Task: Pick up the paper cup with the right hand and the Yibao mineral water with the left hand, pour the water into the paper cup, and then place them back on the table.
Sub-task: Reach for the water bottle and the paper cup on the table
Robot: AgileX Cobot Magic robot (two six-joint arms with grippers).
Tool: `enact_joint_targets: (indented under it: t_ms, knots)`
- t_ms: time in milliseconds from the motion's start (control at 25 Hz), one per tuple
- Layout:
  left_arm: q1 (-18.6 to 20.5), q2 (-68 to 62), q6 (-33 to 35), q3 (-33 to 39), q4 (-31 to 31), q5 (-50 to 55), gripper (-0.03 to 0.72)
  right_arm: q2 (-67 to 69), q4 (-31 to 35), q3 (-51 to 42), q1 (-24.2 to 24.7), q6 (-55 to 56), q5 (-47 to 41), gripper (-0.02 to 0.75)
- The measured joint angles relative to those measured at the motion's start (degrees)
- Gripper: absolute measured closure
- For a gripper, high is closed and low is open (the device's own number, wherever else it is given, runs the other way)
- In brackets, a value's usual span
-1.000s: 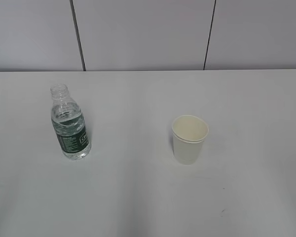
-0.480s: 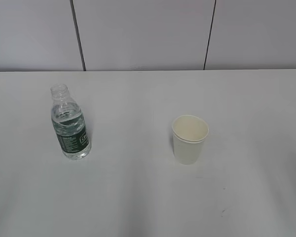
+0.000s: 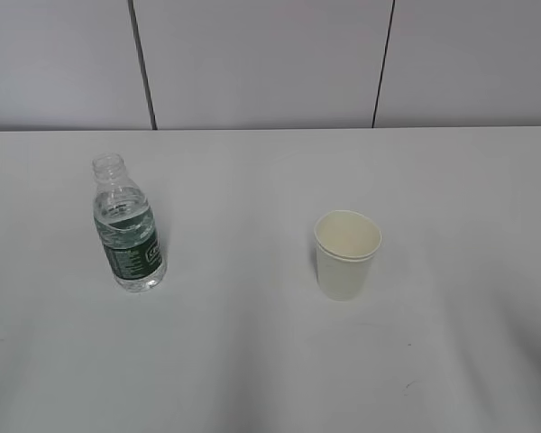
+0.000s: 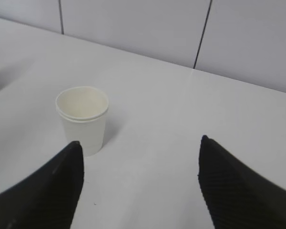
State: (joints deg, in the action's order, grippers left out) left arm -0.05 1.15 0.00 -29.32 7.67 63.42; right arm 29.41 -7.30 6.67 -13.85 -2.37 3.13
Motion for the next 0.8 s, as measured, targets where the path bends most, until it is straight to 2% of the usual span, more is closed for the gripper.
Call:
enact_joint_targets:
  t_ms: [240,800]
  knots:
    - [0.0,0.0,0.0,0.0,0.0,0.0,0.149,14.66,-3.72,-0.09,-1.48,0.25,12.91,0.152]
    - [0.0,0.0,0.0,0.0,0.0,0.0,0.153,51.79,-3.97,0.43,-1.48,1.49,51.69,0.152]
